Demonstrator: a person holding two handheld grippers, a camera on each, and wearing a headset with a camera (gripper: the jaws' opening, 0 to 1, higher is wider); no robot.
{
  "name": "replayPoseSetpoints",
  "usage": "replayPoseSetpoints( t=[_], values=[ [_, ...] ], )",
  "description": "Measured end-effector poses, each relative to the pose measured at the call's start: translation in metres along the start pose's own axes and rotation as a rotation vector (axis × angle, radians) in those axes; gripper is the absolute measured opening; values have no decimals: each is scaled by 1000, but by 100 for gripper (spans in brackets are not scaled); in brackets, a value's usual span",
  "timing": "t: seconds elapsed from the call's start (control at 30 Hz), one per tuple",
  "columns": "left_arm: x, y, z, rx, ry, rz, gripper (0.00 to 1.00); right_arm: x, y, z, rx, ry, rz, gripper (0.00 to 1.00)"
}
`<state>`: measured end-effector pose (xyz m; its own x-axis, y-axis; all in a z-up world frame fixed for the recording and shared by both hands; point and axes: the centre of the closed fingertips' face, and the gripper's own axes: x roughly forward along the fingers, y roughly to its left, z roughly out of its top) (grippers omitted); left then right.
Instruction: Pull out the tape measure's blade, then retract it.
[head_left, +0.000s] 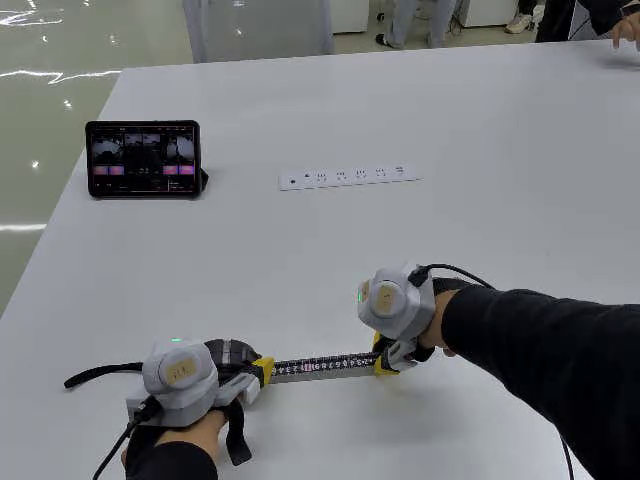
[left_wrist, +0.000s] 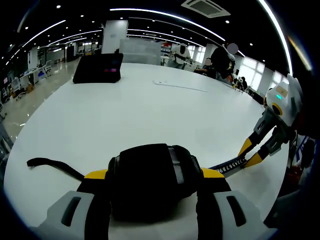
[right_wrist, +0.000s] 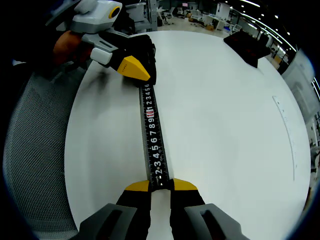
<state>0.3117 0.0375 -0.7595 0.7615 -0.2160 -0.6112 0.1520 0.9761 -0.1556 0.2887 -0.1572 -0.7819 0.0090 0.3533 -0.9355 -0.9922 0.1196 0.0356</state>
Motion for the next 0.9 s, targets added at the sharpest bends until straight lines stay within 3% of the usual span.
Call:
replayPoseSetpoints(
  t=[0.9],
  values=[
    [0,0,0,-3,11,-3,66,3,0,8,0,-19,-2,10]
  ],
)
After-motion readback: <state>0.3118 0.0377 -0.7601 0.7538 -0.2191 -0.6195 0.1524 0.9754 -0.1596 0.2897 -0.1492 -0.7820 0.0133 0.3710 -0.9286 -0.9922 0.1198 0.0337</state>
